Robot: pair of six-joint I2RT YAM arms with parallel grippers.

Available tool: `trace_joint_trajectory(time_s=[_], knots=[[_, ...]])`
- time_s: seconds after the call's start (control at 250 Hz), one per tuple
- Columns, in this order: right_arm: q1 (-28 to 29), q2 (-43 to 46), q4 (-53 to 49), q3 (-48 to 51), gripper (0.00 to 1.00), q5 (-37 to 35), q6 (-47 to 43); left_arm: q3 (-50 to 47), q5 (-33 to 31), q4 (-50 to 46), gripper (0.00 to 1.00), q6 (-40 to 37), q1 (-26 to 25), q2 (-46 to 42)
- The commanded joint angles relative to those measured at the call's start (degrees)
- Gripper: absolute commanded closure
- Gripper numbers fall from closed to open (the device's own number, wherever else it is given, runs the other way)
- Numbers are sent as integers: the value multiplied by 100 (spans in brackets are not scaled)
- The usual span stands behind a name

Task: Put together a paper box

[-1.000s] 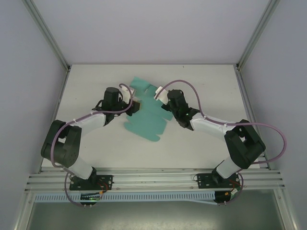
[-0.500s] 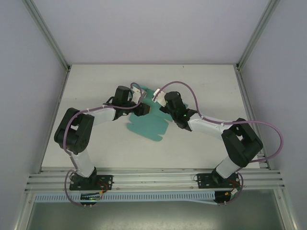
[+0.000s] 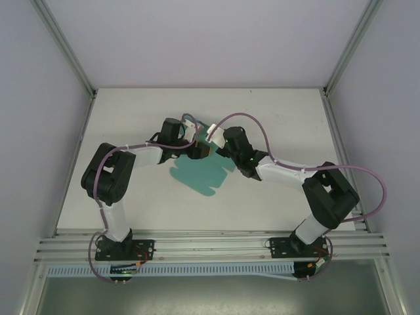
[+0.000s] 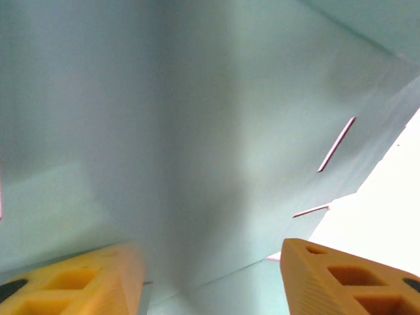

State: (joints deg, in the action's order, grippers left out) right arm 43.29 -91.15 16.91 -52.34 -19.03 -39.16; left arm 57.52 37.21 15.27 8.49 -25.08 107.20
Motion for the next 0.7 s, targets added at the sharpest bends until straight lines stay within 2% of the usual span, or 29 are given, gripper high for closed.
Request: trace_joint_trajectory(time_s=[0.0,0.036,0.092,0.168,0.28,0.428,0.512,0.62,0.695], knots=[[23,-12,297,-69,100,4,-307,-245,94,213,39,166,-76,-695],[-8,9,272,-82,100,28,-357,-316,-137,134,34,206,-72,-880],[-47,61,267,-83,100,79,-420,-498,-358,50,32,175,-44,-1169],[-111,120,236,-84,100,180,-448,-824,-615,74,21,270,93,-1405],[-162,171,182,-87,100,360,-528,-1040,-698,-209,15,388,450,-1563],[-198,152,170,-116,100,621,-648,-995,-804,-472,18,279,688,-1441],[-232,118,123,-198,100,731,-705,-832,-798,-588,27,207,702,-1202],[-283,68,165,-271,100,911,-795,-630,-550,-575,30,202,697,-955],[-301,40,253,-306,100,984,-852,-467,-645,-654,34,205,696,-678]])
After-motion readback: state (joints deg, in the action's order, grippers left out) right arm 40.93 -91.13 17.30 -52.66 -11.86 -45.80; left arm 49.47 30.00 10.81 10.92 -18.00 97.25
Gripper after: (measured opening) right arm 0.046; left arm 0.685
